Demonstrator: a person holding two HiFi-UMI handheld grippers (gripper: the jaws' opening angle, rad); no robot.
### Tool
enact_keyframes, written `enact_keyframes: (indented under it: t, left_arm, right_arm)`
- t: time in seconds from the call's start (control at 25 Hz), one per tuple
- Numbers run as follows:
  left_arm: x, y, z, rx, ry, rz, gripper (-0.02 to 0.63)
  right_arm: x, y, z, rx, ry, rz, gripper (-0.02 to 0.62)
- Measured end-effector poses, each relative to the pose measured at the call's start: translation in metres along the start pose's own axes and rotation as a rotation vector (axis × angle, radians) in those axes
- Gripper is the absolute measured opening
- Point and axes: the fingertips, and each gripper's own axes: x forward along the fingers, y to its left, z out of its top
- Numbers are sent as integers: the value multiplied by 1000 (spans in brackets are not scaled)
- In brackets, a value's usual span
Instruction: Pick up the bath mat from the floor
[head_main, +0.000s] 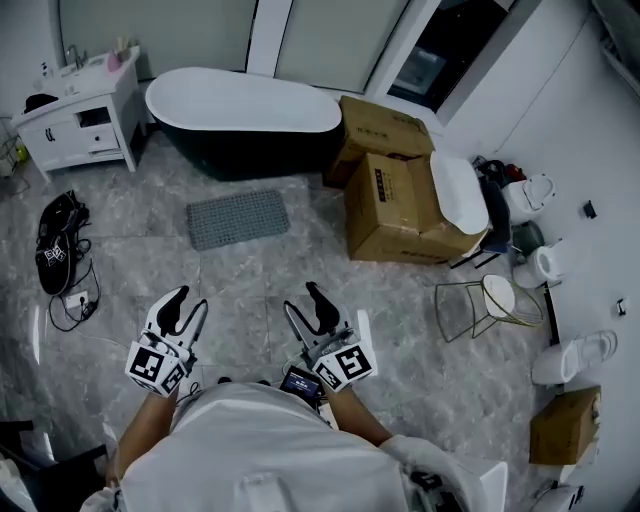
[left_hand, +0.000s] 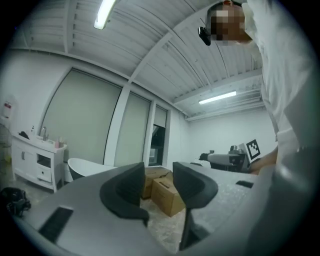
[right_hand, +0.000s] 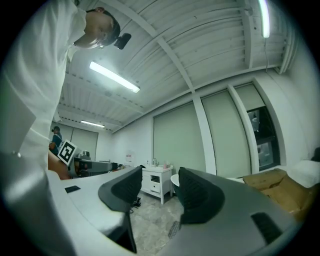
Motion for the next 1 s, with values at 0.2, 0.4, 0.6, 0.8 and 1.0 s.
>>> enact_keyframes:
  t: [0.2,0.4,0.6,0.8,1.0]
  left_arm:
    - [-5,3,16,26,-24,-11,173]
    - [-16,4,28,48,-41,32,172]
    - [-19,-1,16,21,-33,44,164]
    - [-13,-3,-12,10,20,10,158]
    - [-2,-11,-45,-4,97,5,156]
  right_arm:
    - [-4,2,5,-3,-2,-15,236]
    - [-23,-4,1,31,33,-60,236]
    - [-44,-1,1,40,56,-97,235]
    - [-39,4,-22,37,72,-39,227]
    - [-49,-19,-58,62,136,-32,221]
